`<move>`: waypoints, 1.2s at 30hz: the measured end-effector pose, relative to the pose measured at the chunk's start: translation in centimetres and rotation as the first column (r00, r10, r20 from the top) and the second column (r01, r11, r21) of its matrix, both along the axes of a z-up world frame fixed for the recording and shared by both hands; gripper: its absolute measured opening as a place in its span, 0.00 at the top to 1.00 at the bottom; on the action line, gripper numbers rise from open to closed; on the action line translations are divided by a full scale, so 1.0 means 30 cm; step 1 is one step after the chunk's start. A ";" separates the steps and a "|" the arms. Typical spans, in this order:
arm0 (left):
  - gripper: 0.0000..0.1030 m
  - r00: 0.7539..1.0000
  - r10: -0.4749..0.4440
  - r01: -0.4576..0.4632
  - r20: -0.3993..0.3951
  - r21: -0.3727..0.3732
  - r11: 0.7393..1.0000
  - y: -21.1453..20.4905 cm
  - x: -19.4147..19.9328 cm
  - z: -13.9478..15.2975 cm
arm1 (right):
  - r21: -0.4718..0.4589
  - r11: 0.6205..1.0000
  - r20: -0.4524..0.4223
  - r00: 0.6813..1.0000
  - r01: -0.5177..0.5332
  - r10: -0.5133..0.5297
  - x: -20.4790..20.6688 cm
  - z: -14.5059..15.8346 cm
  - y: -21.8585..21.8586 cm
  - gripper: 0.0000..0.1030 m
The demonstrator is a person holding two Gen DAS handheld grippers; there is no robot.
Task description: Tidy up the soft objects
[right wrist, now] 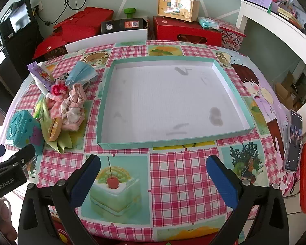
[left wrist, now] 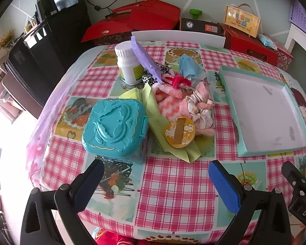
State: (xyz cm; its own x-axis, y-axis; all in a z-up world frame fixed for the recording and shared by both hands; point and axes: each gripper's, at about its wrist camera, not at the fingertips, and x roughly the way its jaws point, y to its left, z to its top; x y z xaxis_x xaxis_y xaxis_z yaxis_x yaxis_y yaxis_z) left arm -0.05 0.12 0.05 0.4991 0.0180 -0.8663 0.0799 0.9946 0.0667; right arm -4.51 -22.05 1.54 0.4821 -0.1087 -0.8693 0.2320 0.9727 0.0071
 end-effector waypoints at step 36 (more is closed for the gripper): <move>0.00 1.000 -0.003 0.003 0.015 -0.010 1.000 0.002 0.004 0.026 | -0.001 1.000 0.000 1.000 -0.002 0.002 0.010 -0.001 0.000 0.00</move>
